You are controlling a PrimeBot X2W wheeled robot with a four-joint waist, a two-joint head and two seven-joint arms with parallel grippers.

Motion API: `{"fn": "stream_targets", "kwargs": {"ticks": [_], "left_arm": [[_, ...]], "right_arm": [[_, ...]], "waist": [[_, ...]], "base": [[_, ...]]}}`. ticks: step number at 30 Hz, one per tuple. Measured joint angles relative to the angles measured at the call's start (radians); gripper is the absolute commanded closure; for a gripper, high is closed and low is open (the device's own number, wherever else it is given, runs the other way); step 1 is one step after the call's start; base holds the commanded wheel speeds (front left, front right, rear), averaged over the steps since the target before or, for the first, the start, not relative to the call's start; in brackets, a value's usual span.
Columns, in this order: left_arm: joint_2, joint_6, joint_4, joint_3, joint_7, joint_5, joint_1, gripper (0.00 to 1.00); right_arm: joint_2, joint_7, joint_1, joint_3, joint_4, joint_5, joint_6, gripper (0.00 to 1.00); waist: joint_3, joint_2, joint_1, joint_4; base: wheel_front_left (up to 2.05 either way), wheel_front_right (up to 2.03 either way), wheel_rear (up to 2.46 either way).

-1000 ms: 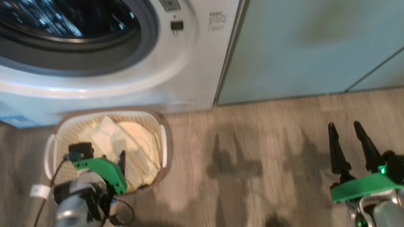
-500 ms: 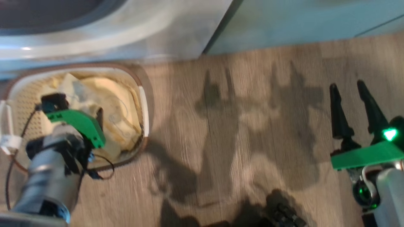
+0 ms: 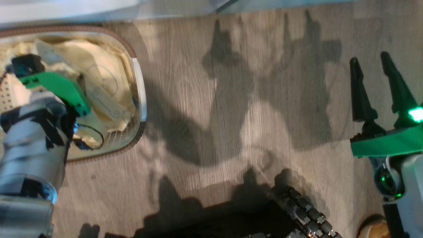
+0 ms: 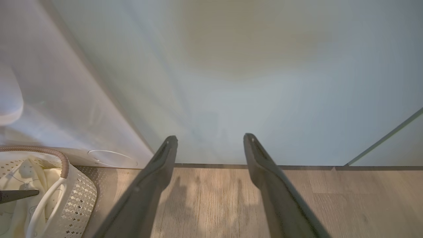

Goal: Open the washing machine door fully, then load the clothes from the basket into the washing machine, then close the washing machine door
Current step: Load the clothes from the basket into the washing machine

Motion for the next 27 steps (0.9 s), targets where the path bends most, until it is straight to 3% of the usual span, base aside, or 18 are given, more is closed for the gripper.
{"fn": "stream_targets", "kwargs": {"ticks": [9, 10, 11, 12, 19, 27], "left_arm": [[0.012, 0.031, 0.001, -0.004, 0.025, -0.005, -0.054, 0.00], [0.012, 0.031, 0.001, -0.006, 0.025, -0.005, -0.054, 0.10], [0.012, 0.029, 0.001, -0.011, 0.027, -0.005, -0.054, 0.72], [0.012, 0.029, 0.001, -0.013, 0.028, -0.005, -0.054, 1.00], [-0.015, 0.001, 0.003, -0.032, -0.019, -0.005, -0.047, 1.00], [-0.065, -0.052, 0.003, -0.105, -0.141, 0.030, 0.062, 1.00]], "right_arm": [[-0.007, 0.000, -0.028, -0.006, -0.015, 0.000, 0.000, 0.00], [-0.007, 0.000, -0.028, -0.006, -0.015, 0.000, 0.000, 0.00], [-0.007, 0.000, -0.028, -0.007, -0.015, 0.000, 0.000, 0.00], [-0.007, 0.000, -0.028, -0.007, -0.015, 0.000, 0.000, 0.00], [-0.012, -0.003, -0.028, -0.015, -0.012, -0.003, 0.000, 0.00], [-0.021, -0.003, -0.021, -0.016, 0.015, -0.003, 0.000, 0.00]], "waist": [[0.089, 0.0000, 0.0001, 0.012], [0.092, 0.0000, 0.0000, 0.013], [0.094, 0.0000, 0.0000, 0.015], [0.094, 0.0000, -0.0001, 0.017], [0.067, 0.0000, -0.0001, 0.035], [-0.041, 0.0001, -0.0002, 0.069]], "base": [[0.00, 0.00, 0.00], [0.00, 0.00, 0.00], [0.00, 0.00, 0.00], [0.00, 0.00, 0.00], [0.00, 0.00, 0.00], [0.00, 0.00, 0.00]]}}
